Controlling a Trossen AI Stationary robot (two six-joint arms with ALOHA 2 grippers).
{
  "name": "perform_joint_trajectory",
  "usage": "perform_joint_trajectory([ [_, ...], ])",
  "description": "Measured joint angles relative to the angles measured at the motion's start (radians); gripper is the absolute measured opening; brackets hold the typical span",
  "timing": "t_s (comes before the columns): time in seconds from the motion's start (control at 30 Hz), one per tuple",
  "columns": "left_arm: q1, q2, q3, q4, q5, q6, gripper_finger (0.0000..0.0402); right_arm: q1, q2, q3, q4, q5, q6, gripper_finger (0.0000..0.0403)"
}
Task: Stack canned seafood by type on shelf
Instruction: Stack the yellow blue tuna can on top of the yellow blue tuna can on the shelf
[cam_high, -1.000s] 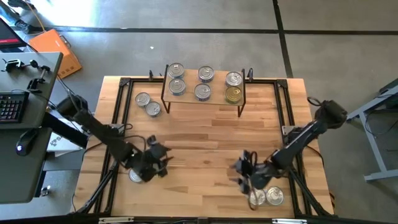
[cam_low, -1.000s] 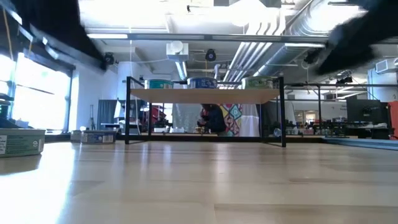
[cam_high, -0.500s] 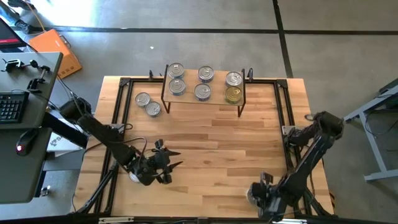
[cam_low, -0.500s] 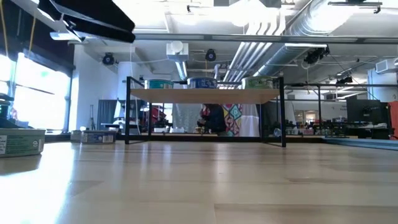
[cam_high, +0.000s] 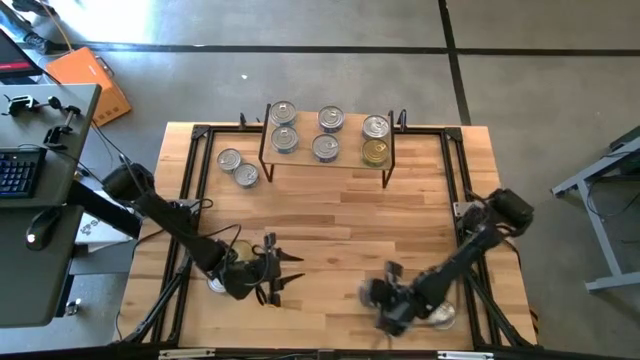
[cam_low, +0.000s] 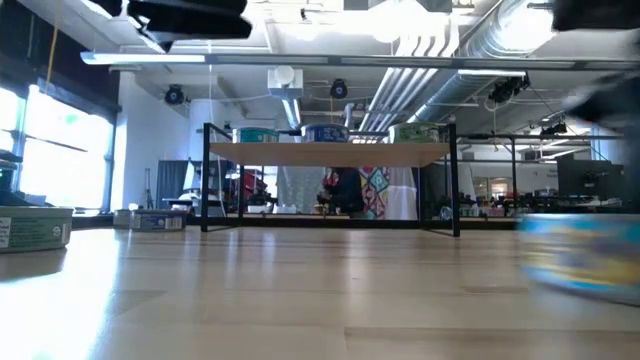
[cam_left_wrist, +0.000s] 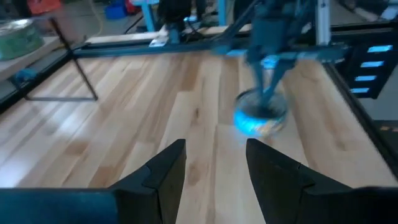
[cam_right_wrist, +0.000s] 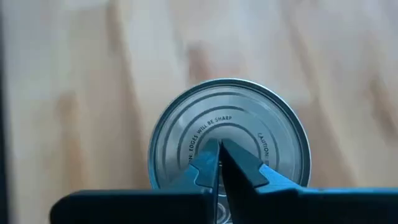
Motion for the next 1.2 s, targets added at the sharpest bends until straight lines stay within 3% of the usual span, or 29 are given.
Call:
perform_joint_trajectory([
  [0.2, -0.005, 0.004, 0.0, 0.004, 0.015, -0.024, 0.0161, -0.214, 0.062, -0.002, 0.198, 0.085, -0.297, 0.0006],
  [0.37, -0.051, -0.005, 0.0, -0.045, 0.014, -0.1, 0.0161, -0.364, 0.126, -0.001, 0.447, 0.071, -0.465, 0.0001],
  [0.63, -0.158, -0.031, 0.0, -0.257, -0.138, -0.391, 0.0161, -0.419, 0.11, -0.003, 0.809, 0.154, -0.664, 0.0],
  [0.8, -0.162, -0.026, 0.0, -0.259, -0.122, -0.448, 0.0161, -0.386, 0.039, -0.005, 0.706, 0.246, -0.693, 0.0],
  [0.93, -0.089, -0.018, 0.0, -0.254, -0.119, -0.476, 0.0161, -0.324, -0.069, -0.003, 0.46, 0.317, -0.615, 0.0],
  [1.07, 0.023, 0.026, 0.0, -0.227, 0.048, -0.364, 0.0161, -0.235, -0.168, -0.003, 0.246, 0.362, -0.518, 0.0],
  [1.2, 0.136, 0.086, 0.0, -0.179, 0.186, -0.269, 0.0161, -0.157, -0.194, -0.003, 0.146, 0.371, -0.456, 0.0],
])
